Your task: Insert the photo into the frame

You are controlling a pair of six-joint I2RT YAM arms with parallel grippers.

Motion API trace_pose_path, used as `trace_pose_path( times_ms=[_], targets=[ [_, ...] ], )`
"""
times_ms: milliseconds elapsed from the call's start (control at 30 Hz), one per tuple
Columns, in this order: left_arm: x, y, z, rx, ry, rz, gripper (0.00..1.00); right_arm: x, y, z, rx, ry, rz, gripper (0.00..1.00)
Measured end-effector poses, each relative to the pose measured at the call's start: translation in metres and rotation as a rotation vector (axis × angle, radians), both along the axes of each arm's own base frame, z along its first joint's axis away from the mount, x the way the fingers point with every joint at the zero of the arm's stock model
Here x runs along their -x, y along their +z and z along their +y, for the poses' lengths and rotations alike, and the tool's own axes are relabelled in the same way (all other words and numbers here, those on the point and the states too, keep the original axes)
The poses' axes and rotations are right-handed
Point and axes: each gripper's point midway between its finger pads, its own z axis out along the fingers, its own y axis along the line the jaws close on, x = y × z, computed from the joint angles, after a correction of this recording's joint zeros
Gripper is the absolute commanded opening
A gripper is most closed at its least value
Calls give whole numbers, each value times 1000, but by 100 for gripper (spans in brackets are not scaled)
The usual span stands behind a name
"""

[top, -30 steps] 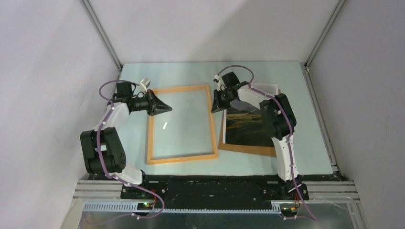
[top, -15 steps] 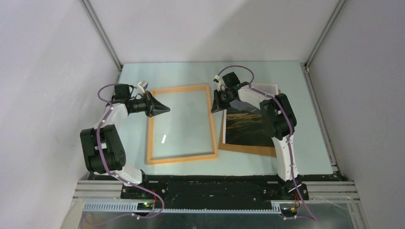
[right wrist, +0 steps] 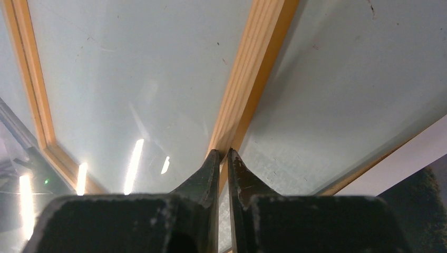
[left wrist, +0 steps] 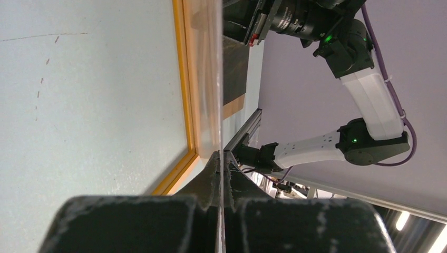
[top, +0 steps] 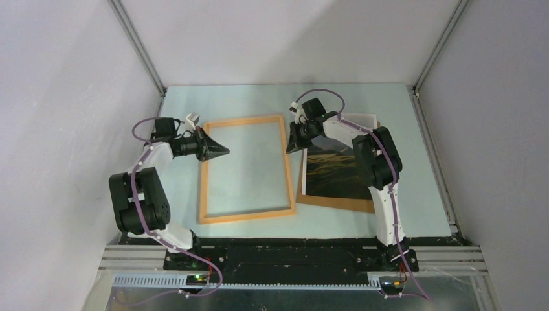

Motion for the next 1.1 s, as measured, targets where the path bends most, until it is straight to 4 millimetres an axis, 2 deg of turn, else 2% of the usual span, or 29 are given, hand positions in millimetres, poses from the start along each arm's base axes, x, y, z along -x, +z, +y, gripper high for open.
trace_pose_path(
  times_ms=[567, 1100],
  targets=[
    [0, -19, 8, -95, -21, -75, 0, 0, 0, 0, 0, 5, -4, 9],
    [5, -47, 20, -191, -10, -31, 0, 0, 0, 0, 2, 6, -6, 9]
  ],
)
